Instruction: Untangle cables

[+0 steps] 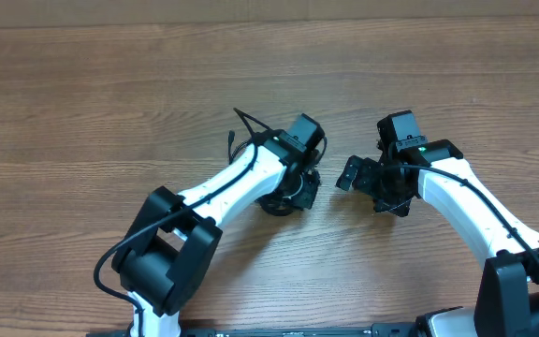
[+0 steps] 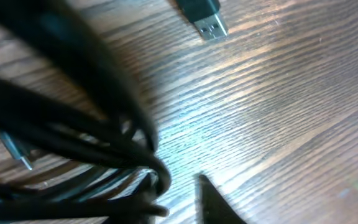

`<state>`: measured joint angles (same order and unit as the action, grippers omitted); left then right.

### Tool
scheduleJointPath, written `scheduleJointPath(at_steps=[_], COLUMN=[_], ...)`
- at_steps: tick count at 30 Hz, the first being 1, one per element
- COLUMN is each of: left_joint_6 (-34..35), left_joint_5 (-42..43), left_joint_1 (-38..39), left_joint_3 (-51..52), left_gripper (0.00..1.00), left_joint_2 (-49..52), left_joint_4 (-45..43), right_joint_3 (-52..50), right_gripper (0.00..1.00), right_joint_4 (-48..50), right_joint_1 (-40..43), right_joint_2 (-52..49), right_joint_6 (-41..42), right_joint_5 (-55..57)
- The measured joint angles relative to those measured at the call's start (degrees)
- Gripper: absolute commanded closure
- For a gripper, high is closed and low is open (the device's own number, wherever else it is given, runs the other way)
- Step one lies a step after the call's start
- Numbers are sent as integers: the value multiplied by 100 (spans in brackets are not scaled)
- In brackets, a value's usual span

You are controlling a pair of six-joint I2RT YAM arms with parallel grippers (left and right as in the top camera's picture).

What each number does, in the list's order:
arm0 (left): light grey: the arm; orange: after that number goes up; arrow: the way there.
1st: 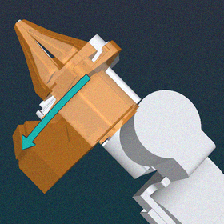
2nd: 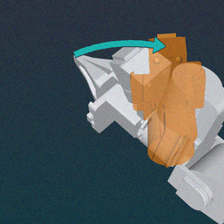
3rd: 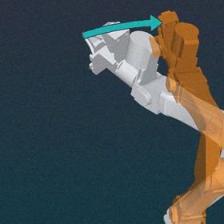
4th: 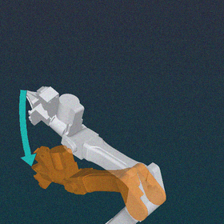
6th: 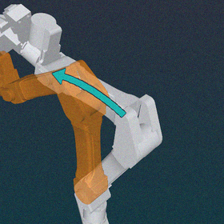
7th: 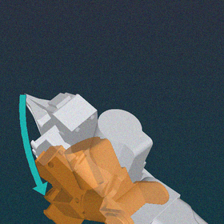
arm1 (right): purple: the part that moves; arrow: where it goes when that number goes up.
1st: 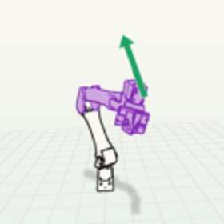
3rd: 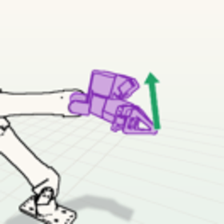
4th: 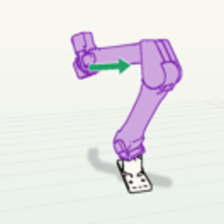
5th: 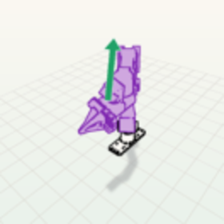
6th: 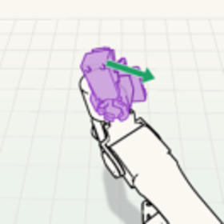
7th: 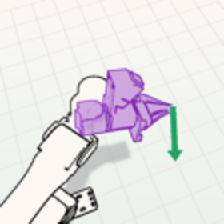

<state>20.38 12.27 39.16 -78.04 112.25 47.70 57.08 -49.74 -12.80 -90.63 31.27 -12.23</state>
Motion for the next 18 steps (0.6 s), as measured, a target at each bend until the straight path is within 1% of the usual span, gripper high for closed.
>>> scheduleJointPath(at_steps=[1, 2, 3, 5, 6, 7, 10, 11, 13, 14, 15, 16, 17, 18], left_joint_6=[28, 44, 46, 72, 66, 61, 63, 63, 63, 59, 68, 94, 66, 61], left_joint_5=[-111, -197, -304, -426, -457, -496, -675, -804, -960, -1040, -1139, -1167, -1215, -1228], left_joint_1=[70, 120, 173, 203, 214, 212, 212, 212, 212, 212, 212, 205, 175, 151], left_joint_3=[0, 0, 0, 0, 0, 2, 0, 2, 2, 0, 0, 0, 0, 0], left_gripper=[47, 39, 34, 26, 19, 16, 16, 19, 34, 45, 53, 67, 90, 96], left_joint_2=[0, 0, 2, 2, 2, 2, 0, 2, 2, 2, 2, 2, 2, 2], left_joint_4=[0, 4, 4, 7, 4, 7, -2, -9, -13, -13, -13, -13, -4, 17], right_joint_3=[0, 0, 0, 0, 0, 0, 0, 0, 0, 0, 0, 0, 0, 0], right_gripper=[0, 0, 0, 0, 0, 0, 0, 0, 0, 0, 0, 0, 0, 0], right_joint_4=[-2, -2, 2, 0, 0, 2, 0, 0, 0, 2, -2, 0, 0, -2], right_joint_1=[0, 2, 0, 0, 0, 2, 0, 0, 0, 2, 0, 0, 0, 2], right_joint_2=[0, 0, 0, 0, 0, 0, 0, 0, 0, 0, 0, 0, 0, 0], right_joint_6=[0, 0, 0, 2, 2, 0, 2, 0, 2, 0, 2, 2, 2, 2], right_joint_5=[0, 0, -2, -2, -2, 0, 0, 0, -2, -2, -4, 2, 0, 0])
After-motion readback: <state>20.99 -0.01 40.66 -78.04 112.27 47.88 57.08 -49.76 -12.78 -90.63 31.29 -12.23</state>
